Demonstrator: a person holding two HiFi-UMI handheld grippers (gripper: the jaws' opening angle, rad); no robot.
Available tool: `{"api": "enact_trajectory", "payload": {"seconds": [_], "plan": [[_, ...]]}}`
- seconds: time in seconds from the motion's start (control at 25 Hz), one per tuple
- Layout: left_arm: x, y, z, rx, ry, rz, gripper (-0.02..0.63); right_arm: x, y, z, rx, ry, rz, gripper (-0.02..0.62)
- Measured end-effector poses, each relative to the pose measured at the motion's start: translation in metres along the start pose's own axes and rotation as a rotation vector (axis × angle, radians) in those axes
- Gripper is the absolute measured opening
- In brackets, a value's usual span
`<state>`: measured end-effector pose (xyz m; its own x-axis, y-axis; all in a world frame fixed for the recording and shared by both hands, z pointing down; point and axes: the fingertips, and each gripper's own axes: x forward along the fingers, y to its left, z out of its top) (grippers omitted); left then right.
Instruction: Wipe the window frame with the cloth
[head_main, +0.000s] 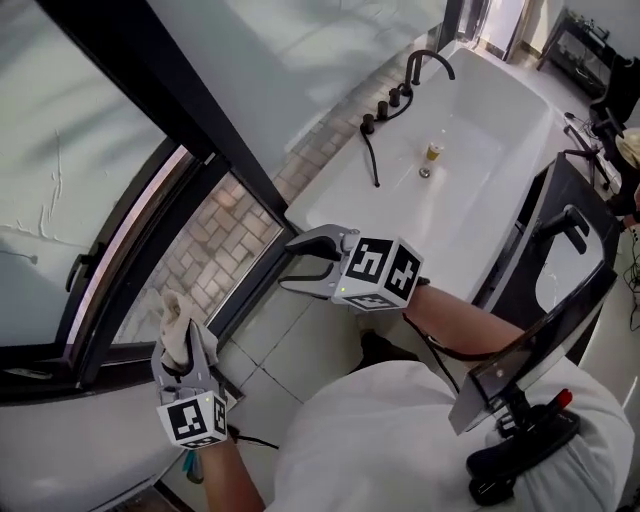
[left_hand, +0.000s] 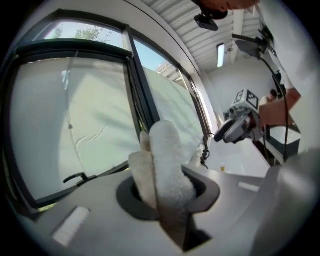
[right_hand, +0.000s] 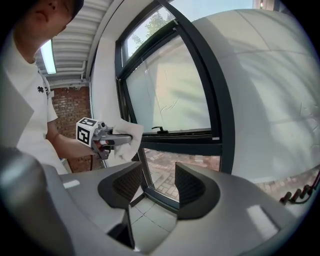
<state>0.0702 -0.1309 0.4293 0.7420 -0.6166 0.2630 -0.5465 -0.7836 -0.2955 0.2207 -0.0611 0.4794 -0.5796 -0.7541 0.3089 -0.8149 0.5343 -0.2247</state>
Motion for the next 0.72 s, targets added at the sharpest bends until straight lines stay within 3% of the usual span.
{"api": "enact_trajectory", "payload": {"seconds": [0.2,0.4,0.56,0.72], "plan": [[-0.11,0.024,-0.011,-0.053,-0.055,0.036,0.101,0.011,0.078,0.006,-0.019,-0.019,-0.017,0.199],[-0.221,0.025,-0.051,-0.088,-0.077,0.076,0.101,0.012,0.174,-0.014,-0.012,-0.036,-0.018,0.199],[-0.267,0.024,-0.081,-0.103,-0.053,0.07,0.101,0.005,0.222,-0.033,-0.011,-0.012,-0.039,0.201],[-0.296,0.03,-0.077,-0.11,-0.077,0.089,0.101,-0.002,0.248,-0.022,-0.056,-0.002,-0.037,0.202]]}}
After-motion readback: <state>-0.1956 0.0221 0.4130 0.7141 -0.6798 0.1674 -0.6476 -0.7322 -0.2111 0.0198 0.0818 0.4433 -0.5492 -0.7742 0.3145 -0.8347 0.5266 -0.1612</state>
